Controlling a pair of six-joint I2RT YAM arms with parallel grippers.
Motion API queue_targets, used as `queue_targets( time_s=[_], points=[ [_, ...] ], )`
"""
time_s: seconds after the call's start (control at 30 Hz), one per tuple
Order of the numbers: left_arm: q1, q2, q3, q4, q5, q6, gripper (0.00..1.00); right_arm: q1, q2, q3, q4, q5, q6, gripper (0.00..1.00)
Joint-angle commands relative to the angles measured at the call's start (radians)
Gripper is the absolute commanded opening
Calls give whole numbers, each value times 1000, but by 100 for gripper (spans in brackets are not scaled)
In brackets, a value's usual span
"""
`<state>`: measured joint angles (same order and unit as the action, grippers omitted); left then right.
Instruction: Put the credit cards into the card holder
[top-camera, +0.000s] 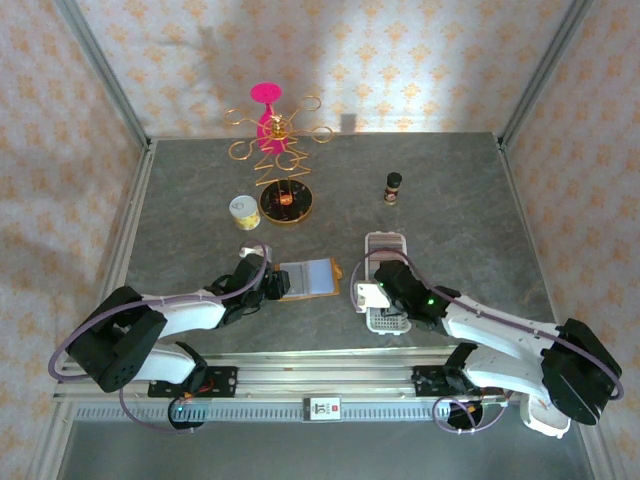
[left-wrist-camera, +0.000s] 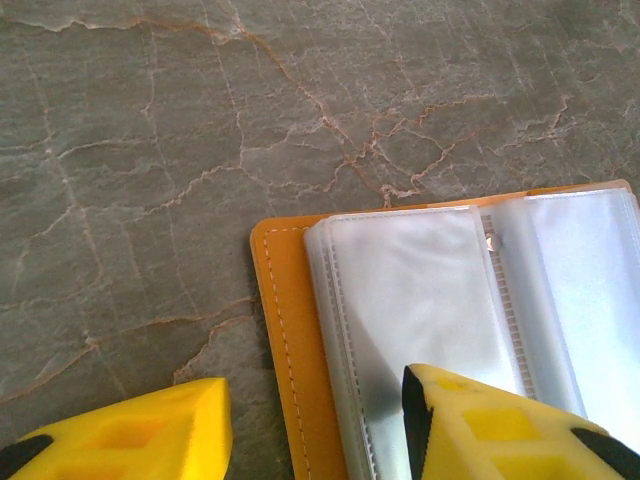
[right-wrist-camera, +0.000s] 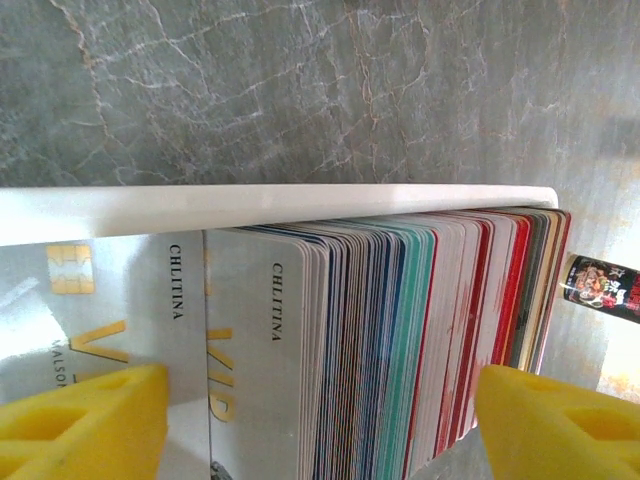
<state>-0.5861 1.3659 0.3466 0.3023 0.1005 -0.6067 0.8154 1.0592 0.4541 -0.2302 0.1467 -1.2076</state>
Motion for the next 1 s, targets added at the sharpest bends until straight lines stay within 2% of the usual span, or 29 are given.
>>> queue_targets(
  time_s=[0.0,0.33,0.67,0.8,0.97],
  points=[
    [-7,65,19,35,148,-4,46,-4,-25,24,11,61,-4,73],
    [-6,79,24,37,153,-4,43,-4,-32,32,3,69,-16,57],
    [-6,80,25,37,156,-4,39,-5,-35,54,-33,63,-21,30],
    [-6,79,24,37,154,-4,39,-5,-36,59,-53,48,-12,27],
    [-7,75,24,33,151,-4,39,-5,-38,52,-71,14,11,41]
  ],
)
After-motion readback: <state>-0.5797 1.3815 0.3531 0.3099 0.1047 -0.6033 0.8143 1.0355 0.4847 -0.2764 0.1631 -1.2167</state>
